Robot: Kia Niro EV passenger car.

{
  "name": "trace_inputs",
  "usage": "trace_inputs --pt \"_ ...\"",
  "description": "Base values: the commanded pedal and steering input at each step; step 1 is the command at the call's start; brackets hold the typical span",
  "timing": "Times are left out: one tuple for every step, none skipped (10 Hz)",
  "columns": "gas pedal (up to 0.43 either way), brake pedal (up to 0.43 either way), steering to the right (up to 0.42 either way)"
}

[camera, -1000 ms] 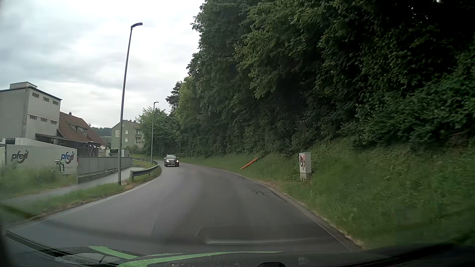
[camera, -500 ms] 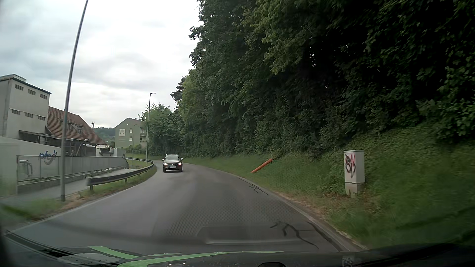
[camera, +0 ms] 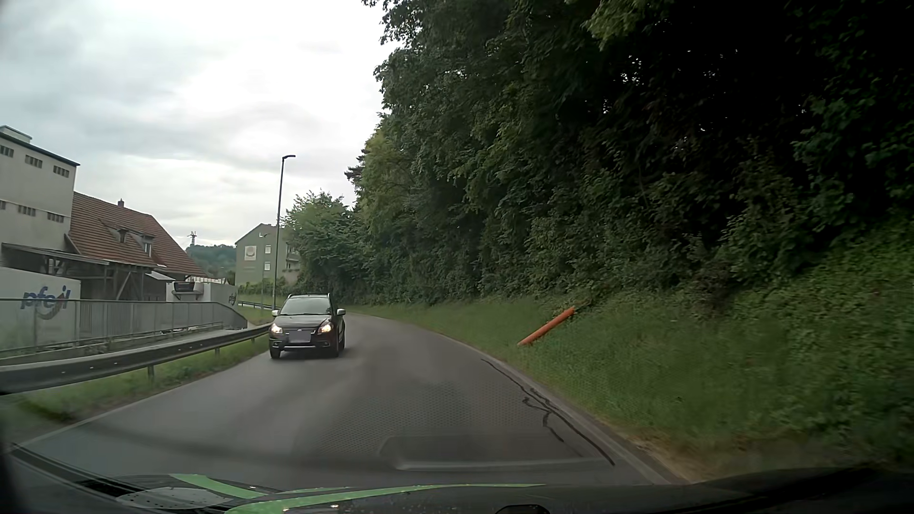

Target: Follow the waypoints while adhering to traffic rules and regulations

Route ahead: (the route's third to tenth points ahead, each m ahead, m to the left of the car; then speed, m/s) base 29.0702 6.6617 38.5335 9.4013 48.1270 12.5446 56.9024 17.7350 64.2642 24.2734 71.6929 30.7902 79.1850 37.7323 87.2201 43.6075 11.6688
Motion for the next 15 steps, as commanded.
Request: trace_inputs --pt "0.079 0.000 -0.045" --pt "0.079 0.000 -0.045" --pt "0.079 0.000 -0.045" --pt "0.079 0.000 -0.046" --pt "0.079 0.000 -0.046" --pt "0.079 0.000 -0.047" --pt "0.079 0.000 -0.048" --pt "0.079 0.000 -0.049" --pt "0.079 0.000 -0.049" --pt "0.079 0.000 -0.049" --pt "0.079 0.000 -0.049" --pt "0.079 0.000 -0.049" --pt "0.079 0.000 -0.046" --pt "0.110 0.000 -0.042" --pt "0.118 0.000 -0.039"
